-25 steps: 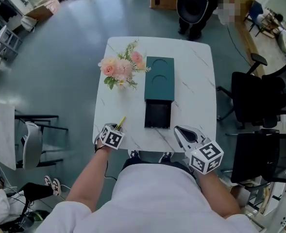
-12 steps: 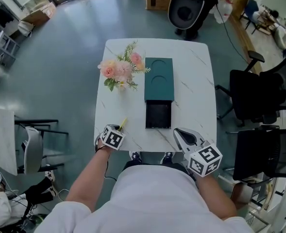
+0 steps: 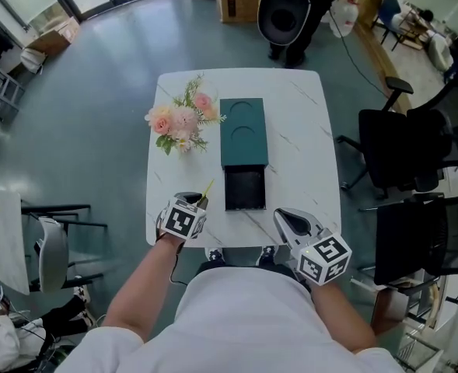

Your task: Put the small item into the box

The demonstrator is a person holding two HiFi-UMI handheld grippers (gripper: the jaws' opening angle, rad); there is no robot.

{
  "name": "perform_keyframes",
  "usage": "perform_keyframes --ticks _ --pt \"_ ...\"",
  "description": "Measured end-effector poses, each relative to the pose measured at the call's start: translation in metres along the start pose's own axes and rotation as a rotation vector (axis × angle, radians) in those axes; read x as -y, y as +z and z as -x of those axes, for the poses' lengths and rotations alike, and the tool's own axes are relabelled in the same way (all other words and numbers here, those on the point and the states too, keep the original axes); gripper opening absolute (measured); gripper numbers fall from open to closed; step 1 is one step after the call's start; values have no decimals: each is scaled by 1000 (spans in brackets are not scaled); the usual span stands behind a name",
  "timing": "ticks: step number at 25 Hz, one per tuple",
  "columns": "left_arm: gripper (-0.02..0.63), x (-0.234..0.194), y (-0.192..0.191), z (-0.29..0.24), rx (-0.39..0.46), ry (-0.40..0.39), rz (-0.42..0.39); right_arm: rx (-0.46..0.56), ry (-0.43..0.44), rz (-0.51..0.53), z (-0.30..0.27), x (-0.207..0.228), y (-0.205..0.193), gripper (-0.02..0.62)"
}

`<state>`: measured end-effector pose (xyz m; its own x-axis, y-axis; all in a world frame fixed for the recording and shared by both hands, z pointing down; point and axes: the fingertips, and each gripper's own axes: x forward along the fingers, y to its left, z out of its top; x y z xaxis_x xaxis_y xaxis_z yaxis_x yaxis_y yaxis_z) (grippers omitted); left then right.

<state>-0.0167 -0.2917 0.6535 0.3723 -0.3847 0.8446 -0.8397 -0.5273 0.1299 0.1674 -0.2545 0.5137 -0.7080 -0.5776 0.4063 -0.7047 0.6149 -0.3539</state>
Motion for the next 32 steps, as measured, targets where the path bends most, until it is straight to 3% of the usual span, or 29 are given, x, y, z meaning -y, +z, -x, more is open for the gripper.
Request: perform_keyframes --ticks 5,11,19,32 --pt "64 35 36 -23 -24 -27 -176 10 -22 -6 9 11 -1 15" --pt "64 67 51 -54 -102 -45 -220 22 -53 -19 27 30 -1 15" --pt "64 73 48 -86 -213 -7 -318 28 -71 -44 43 57 -2 15" --pt "64 74 48 -110 -290 24 -309 30 -48 -51 55 85 -2 15"
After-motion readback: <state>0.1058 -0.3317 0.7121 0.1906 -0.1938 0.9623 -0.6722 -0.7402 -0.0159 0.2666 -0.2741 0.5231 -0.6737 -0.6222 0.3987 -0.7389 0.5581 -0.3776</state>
